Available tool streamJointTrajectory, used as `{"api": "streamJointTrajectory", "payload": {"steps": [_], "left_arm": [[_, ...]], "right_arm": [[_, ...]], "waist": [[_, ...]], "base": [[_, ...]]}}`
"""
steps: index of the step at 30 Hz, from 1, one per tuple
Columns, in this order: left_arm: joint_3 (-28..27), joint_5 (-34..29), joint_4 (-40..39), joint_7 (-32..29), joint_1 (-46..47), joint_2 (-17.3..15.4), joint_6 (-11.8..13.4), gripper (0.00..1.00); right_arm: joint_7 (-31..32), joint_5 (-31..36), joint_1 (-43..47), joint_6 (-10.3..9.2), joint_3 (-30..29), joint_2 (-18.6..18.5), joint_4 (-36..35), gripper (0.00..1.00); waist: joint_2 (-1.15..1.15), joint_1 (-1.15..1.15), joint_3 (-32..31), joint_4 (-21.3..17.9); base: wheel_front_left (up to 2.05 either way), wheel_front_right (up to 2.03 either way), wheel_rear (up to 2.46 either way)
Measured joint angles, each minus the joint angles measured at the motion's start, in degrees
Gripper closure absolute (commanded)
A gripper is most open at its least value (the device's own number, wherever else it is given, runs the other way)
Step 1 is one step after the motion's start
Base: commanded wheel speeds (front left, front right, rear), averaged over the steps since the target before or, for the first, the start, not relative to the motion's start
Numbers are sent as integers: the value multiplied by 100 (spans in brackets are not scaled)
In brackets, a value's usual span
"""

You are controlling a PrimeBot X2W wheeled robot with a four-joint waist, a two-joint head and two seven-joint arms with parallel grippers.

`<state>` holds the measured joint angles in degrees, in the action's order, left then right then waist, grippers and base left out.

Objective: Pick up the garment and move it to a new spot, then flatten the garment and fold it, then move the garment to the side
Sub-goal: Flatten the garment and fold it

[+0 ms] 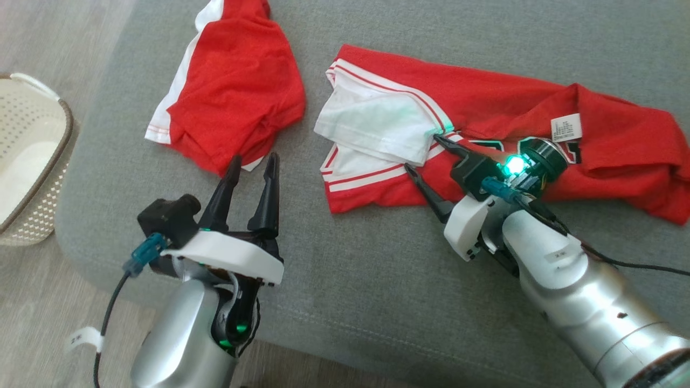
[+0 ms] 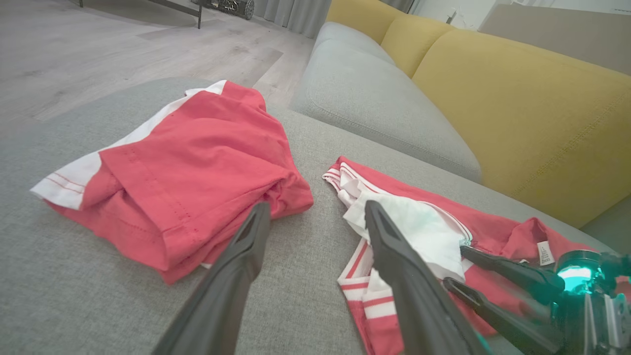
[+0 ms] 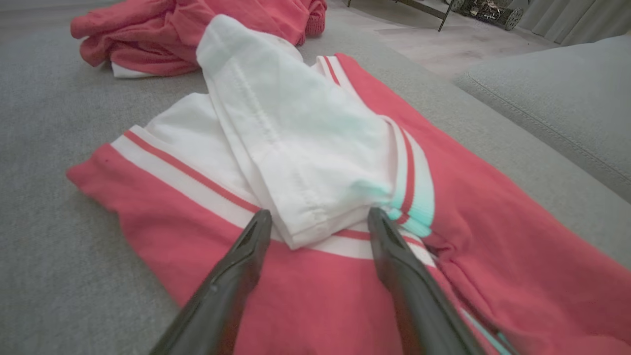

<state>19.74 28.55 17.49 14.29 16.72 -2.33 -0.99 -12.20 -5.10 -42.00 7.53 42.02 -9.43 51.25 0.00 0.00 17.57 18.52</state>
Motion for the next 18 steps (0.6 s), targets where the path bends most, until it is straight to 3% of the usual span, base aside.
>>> {"api": "streamJointTrajectory", "payload": {"steps": [1, 2, 3, 18], "left_arm": [[0, 0, 0, 0, 0, 0, 0, 0], [11, 4, -5, 1, 0, 1, 4, 0], [23, 4, -9, 1, 0, 1, 5, 0], [201, 87, -10, 1, 1, 5, 101, 0]], "right_arm": [[0, 0, 0, 0, 0, 0, 0, 26], [-21, -27, -12, 0, 7, 9, 54, 76], [-56, -60, -21, 0, 1, 16, 79, 100], [-200, -415, -358, 0, -769, 4, -105, 100]], "waist": [[0, 0, 0, 0], [0, 0, 12, 13], [0, 0, 21, 24], [0, 0, -122, 21]], "base": [[0, 0, 0], [0, 0, 0], [0, 0, 0], [0, 0, 0]]}}
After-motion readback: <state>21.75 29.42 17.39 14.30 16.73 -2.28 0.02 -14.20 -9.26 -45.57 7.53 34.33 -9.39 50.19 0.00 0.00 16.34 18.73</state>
